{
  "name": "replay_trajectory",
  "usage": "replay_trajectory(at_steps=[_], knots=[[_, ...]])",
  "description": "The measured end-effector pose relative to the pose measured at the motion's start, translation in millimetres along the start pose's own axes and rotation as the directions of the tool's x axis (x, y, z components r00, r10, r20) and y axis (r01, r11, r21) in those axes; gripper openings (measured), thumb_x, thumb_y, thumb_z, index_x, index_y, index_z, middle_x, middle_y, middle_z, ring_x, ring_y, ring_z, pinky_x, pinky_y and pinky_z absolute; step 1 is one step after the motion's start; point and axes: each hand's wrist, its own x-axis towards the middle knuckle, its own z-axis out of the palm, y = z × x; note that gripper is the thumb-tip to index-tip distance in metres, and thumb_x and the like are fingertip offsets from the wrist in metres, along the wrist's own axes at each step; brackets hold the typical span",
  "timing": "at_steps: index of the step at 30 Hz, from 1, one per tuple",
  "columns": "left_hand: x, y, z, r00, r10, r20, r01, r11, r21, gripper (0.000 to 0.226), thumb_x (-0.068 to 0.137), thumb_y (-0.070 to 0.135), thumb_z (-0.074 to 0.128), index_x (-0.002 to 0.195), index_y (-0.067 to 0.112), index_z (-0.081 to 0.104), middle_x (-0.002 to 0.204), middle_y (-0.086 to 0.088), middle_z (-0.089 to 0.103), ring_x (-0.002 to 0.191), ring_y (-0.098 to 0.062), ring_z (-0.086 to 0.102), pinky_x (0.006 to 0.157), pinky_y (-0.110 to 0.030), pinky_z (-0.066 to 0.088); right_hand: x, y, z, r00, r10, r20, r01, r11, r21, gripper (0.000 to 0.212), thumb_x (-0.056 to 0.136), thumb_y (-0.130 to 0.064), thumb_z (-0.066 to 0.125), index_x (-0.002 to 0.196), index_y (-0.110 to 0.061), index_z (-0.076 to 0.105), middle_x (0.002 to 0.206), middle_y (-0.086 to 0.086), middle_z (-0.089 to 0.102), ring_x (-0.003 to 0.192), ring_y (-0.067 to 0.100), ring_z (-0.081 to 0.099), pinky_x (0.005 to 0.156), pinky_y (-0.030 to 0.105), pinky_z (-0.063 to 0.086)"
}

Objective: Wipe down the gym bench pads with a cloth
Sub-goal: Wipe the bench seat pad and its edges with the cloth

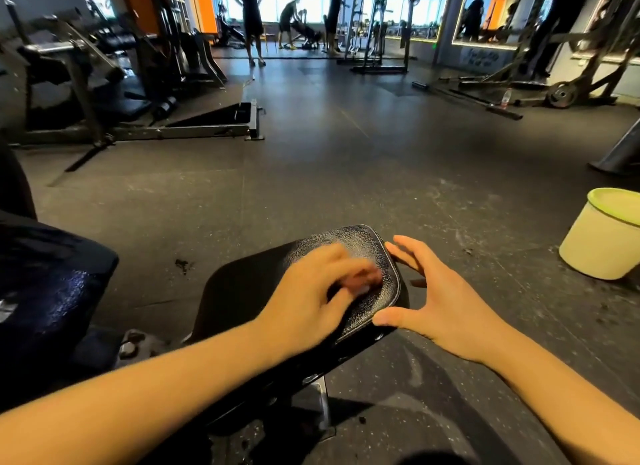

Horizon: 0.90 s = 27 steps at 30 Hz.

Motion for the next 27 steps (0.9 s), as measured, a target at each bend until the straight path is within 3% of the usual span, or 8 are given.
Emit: replay_trajectory(at_steps=[3, 6, 8, 11, 14, 19, 24, 27], knots=[[-35.0, -31.9, -31.2, 0.998, -0.009, 0.056, 0.005, 0.997, 0.083, 0.027, 0.097, 0.023, 0.06, 0.122, 0.019, 0.07, 0.101, 0.006, 0.063, 0.094, -0.013, 0.062, 0.084, -0.028, 0.05, 2.4, 0.1, 0.0, 1.0, -0.006, 0.006, 0.006, 1.0, -0.012, 0.118, 0.063, -0.062, 0.084, 0.157, -0.041, 0.015, 0.157, -0.035, 0.027, 0.141, -0.006, 0.03, 0.112, 0.021, 0.028], [2.1, -75.9, -37.6, 0.973, -0.207, -0.102, 0.225, 0.947, 0.231, 0.032, 0.094, 0.043, 0.052, 0.102, 0.021, 0.074, 0.083, 0.007, 0.056, 0.084, -0.024, 0.063, 0.072, -0.037, 0.046, 2.7, -2.5, -1.3, 1.0, -0.003, 0.012, 0.003, 1.0, -0.017, 0.119, 0.061, -0.064, 0.083, 0.157, -0.041, 0.016, 0.157, -0.034, 0.028, 0.143, -0.006, 0.03, 0.112, 0.022, 0.028], [36.1, -64.5, -20.7, 0.948, -0.264, -0.178, 0.302, 0.924, 0.236, 0.029, 0.091, 0.04, 0.053, 0.098, 0.022, 0.074, 0.081, 0.005, 0.055, 0.085, -0.027, 0.062, 0.074, -0.041, 0.047, 1.1, -3.7, -1.4, 1.0, -0.006, 0.012, 0.006, 1.0, -0.008, 0.12, 0.06, -0.067, 0.081, 0.157, -0.041, 0.016, 0.157, -0.034, 0.028, 0.144, -0.005, 0.031, 0.117, 0.027, 0.031], [38.6, -8.0, 4.1, 0.988, -0.127, -0.089, 0.135, 0.987, 0.084, 0.021, 0.092, 0.02, 0.062, 0.11, 0.022, 0.073, 0.091, 0.004, 0.059, 0.089, -0.018, 0.06, 0.081, -0.043, 0.051, 0.7, -2.5, -0.5, 1.0, 0.002, 0.01, -0.002, 1.0, -0.001, 0.12, 0.061, -0.067, 0.082, 0.157, -0.042, 0.016, 0.156, -0.035, 0.029, 0.143, -0.005, 0.034, 0.116, 0.028, 0.034], [-2.9, 5.1, -7.2, 0.996, 0.076, 0.049, -0.073, 0.995, -0.062, 0.028, 0.095, 0.018, 0.058, 0.121, 0.023, 0.069, 0.1, 0.003, 0.063, 0.095, -0.016, 0.063, 0.085, -0.035, 0.053, 3.0, 2.3, 0.6, 1.0, -0.008, 0.009, 0.008, 1.0, 0.004, 0.118, 0.064, -0.065, 0.084, 0.157, -0.043, 0.015, 0.155, -0.038, 0.029, 0.143, -0.004, 0.034, 0.117, 0.033, 0.035], [32.3, -60.8, -20.5, 0.963, -0.208, -0.174, 0.24, 0.952, 0.191, 0.022, 0.093, 0.037, 0.056, 0.101, 0.026, 0.074, 0.081, 0.006, 0.053, 0.079, -0.017, 0.057, 0.075, -0.046, 0.051, 2.6, 3.5, 0.1, 1.0, -0.011, 0.011, 0.011, 1.0, 0.001, 0.12, 0.062, -0.069, 0.082, 0.157, -0.043, 0.014, 0.155, -0.039, 0.027, 0.145, -0.002, 0.031, 0.12, 0.037, 0.033], [33.3, 8.2, 5.1, 0.994, 0.09, 0.059, -0.093, 0.995, 0.042, 0.026, 0.095, 0.02, 0.059, 0.117, 0.021, 0.072, 0.095, 0.001, 0.061, 0.091, -0.017, 0.06, 0.08, -0.031, 0.048, 3.0, 3.6, 1.8, 1.0, -0.005, 0.009, 0.005, 1.0, 0.026, 0.119, 0.063, -0.066, 0.084, 0.157, -0.042, 0.015, 0.156, -0.035, 0.03, 0.142, -0.004, 0.036, 0.116, 0.035, 0.038], [64.1, -43.2, -6.1, 0.976, -0.184, -0.12, 0.206, 0.957, 0.204, 0.028, 0.093, 0.035, 0.057, 0.107, 0.019, 0.075, 0.089, -0.002, 0.061, 0.09, -0.027, 0.063, 0.079, -0.04, 0.049, 2.4, 2.9, 2.9, 1.0, -0.003, 0.006, 0.003, 0.997, 0.077, 0.119, 0.063, -0.062, 0.086, 0.158, -0.037, 0.017, 0.157, -0.032, 0.031, 0.143, -0.007, 0.033, 0.116, 0.036, 0.04]])
